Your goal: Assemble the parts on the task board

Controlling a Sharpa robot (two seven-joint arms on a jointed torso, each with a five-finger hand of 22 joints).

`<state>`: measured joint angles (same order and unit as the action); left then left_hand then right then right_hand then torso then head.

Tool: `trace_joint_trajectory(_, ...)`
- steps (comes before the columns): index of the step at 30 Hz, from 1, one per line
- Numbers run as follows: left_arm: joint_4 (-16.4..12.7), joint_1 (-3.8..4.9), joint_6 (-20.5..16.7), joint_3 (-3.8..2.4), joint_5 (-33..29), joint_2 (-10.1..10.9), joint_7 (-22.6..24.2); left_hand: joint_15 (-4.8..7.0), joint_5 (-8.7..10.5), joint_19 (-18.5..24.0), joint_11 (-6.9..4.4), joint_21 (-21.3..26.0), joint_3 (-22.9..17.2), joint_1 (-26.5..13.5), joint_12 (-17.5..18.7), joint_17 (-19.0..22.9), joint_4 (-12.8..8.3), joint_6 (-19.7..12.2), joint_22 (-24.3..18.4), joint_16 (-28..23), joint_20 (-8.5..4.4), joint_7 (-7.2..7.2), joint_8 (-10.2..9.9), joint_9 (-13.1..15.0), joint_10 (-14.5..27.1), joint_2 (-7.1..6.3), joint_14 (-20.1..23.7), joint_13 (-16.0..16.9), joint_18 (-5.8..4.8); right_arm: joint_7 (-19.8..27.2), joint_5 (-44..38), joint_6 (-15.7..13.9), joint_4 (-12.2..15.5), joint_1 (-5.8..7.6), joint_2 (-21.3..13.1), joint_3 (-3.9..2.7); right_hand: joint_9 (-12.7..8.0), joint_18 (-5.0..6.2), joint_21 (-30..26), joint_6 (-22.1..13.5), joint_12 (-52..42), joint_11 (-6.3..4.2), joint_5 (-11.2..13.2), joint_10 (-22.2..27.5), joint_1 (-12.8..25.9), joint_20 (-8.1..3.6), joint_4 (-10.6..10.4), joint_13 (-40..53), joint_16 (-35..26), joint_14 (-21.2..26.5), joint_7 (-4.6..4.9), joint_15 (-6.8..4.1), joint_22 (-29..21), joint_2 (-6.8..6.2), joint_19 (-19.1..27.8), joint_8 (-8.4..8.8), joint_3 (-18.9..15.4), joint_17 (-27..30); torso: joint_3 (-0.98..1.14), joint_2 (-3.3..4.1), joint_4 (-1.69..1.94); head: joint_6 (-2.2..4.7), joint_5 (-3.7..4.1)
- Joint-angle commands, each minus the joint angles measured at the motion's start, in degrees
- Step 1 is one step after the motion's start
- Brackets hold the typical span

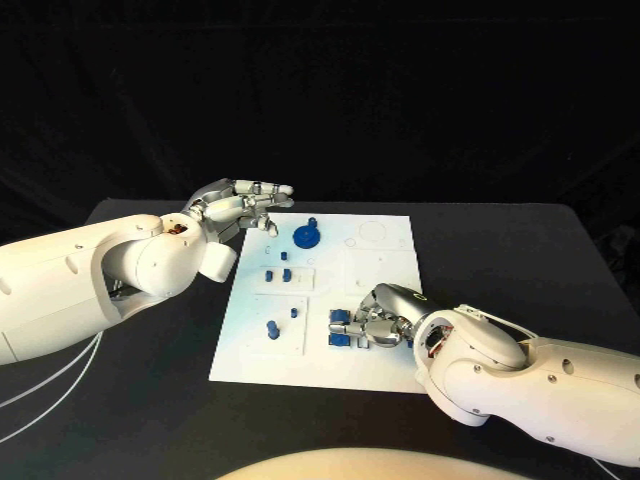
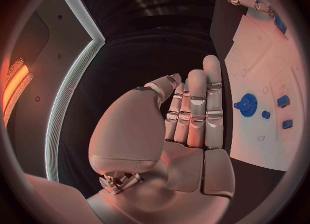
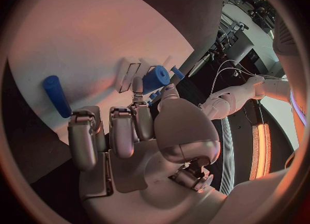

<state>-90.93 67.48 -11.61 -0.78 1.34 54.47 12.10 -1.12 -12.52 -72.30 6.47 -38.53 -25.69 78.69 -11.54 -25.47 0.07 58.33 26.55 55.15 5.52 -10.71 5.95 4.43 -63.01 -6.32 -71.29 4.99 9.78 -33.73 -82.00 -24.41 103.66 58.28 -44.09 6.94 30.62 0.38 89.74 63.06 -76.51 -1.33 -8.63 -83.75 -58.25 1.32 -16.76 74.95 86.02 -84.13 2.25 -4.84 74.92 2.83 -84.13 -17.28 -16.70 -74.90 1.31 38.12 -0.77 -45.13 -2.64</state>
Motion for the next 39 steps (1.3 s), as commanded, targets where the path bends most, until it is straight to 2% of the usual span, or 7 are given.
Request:
trace_joint_trajectory(1, -0.14, 0.05, 1.08, -0.03, -0.24, -0.03, 0.03, -0.06, -0.16, -0.01, -0.06, -0.84, 0.21, -0.55, -0.34, 0.20, 0.01, -0.53, 0.61, 0.33, -0.01, -0.12, 0.43, -0.09, 0.54, -0.18, 0.22, -0.13, 0.53, -0.20, -1.56, 0.12, 0.31, -0.06, 0.02, -0.01, 0.45, -0.38, 0.26, -0.25, 0.36, -0.23, 2.86, 0.20, 2.49, -0.28, -0.10, 4.29, 0.02, -4.33, 0.31, -0.33, 15.08, -0.88, -5.87, 0.13, -0.41, -6.94, 0.03, 0.01, 0.01, -0.03, -0.12)
trace_joint_trajectory(6, -0.11, 0.05, 1.12, -0.03, -0.24, -0.02, 0.01, -0.06, -0.16, -0.01, -0.06, -0.84, 0.21, -0.55, -0.34, 0.20, 0.01, -0.53, 0.61, 0.33, -0.01, -0.12, 0.43, -0.09, 0.54, -0.18, 0.22, -0.13, 0.53, -0.01, -2.43, -0.91, 0.95, -0.10, -0.39, -0.01, 0.86, -0.38, 0.26, -0.34, 0.48, -0.21, 3.63, 0.21, 3.66, -0.26, -0.07, 4.33, 0.00, -4.33, 0.31, -0.32, 15.08, -1.46, -5.87, 0.14, 0.33, -6.93, 0.01, -0.04, 0.02, 0.01, -0.02)
trace_joint_trajectory(9, -0.11, 0.05, 1.14, -0.03, -0.24, 0.02, 0.02, -0.06, -0.16, -0.01, -0.06, -0.84, 0.21, -0.55, -0.34, 0.20, 0.01, -0.53, 0.61, 0.33, -0.01, -0.12, 0.43, -0.09, 0.54, -0.18, 0.22, -0.13, 0.53, 0.54, -2.78, -1.60, 1.83, -0.15, -1.14, -0.01, 1.44, -0.38, 0.26, -0.31, 0.33, -0.26, 0.32, 0.05, 1.75, -0.27, 0.21, 4.62, 0.05, -4.36, 0.25, -0.35, 15.08, -1.15, -5.87, 0.10, 1.55, -7.06, 0.03, -0.05, 0.00, 0.02, -0.04)
trace_joint_trajectory(13, -0.11, 0.04, 1.16, -0.03, -0.24, 0.08, 0.00, -0.06, -0.16, -0.01, -0.06, -0.84, 0.21, -0.55, -0.34, 0.20, 0.01, -0.53, 0.61, 0.33, -0.01, -0.12, 0.43, -0.09, 0.54, -0.18, 0.22, -0.13, 0.53, 1.65, -2.56, -2.08, 3.22, -0.21, -2.44, -0.02, 2.26, -0.38, 0.26, -0.32, 0.13, -0.39, -6.83, -0.18, -4.13, -0.38, 1.62, 5.03, 0.08, -4.38, 0.10, -0.47, 15.08, -0.09, -5.87, 0.08, 2.87, -7.15, 0.02, -0.02, -0.02, 0.06, -0.11)
trace_joint_trajectory(17, -0.05, 0.04, 1.17, -0.02, -0.24, 0.11, 0.00, -0.06, -0.16, -0.01, -0.06, -0.84, 0.21, -0.55, -0.34, 0.20, 0.01, -0.53, 0.61, 0.33, -0.01, -0.12, 0.43, -0.09, 0.54, -0.18, 0.22, -0.13, 0.53, 2.23, -2.51, -2.09, 4.25, -0.24, -3.65, -0.02, 2.73, -0.38, 0.26, -0.35, -0.05, -0.51, -9.69, -0.34, -8.14, -0.45, 3.20, 5.33, 0.15, -4.41, -0.01, -0.56, 15.08, 0.02, -5.87, 0.11, 3.54, -7.31, -0.01, -0.08, -0.05, -0.01, -0.05)
trace_joint_trajectory(23, 0.06, 0.04, 1.22, 0.00, -0.24, 0.06, -0.03, -0.07, -0.16, 0.16, -0.04, -1.11, 0.18, -0.62, -0.41, 0.27, 0.06, -0.58, 0.85, 0.37, 0.02, -0.14, 0.48, -0.10, 0.60, -0.15, 0.25, -0.16, 0.53, 2.15, -2.53, -1.66, 4.16, -0.26, -3.84, -0.03, 3.23, -0.38, 0.26, -0.26, -0.20, -0.65, -6.65, -0.50, -13.00, -0.56, 5.44, 5.64, 0.22, -4.44, -0.14, -0.68, 15.08, 0.68, -5.87, 0.18, 5.10, -7.49, 0.00, -0.06, -0.08, 0.12, -0.13)
trace_joint_trajectory(39, 0.16, 0.03, 1.31, 0.03, -0.24, -0.04, -0.17, -0.10, -0.17, 0.36, -0.03, -1.39, 0.12, -0.73, -0.50, 0.34, 0.18, -0.61, 1.09, 0.43, 0.05, -0.14, 0.55, -0.11, 0.65, -0.04, 0.27, -0.18, 0.54, 0.88, -2.67, -0.62, 1.62, -0.25, -1.84, -0.03, 3.51, -0.38, 0.26, 0.03, -0.63, -0.82, -6.51, -0.77, -14.21, -0.63, 5.73, 6.05, 0.29, -4.47, -0.37, -0.79, 15.08, 1.68, -5.87, 0.10, 5.99, -7.63, -0.02, 0.02, 0.04, 0.14, 0.01)
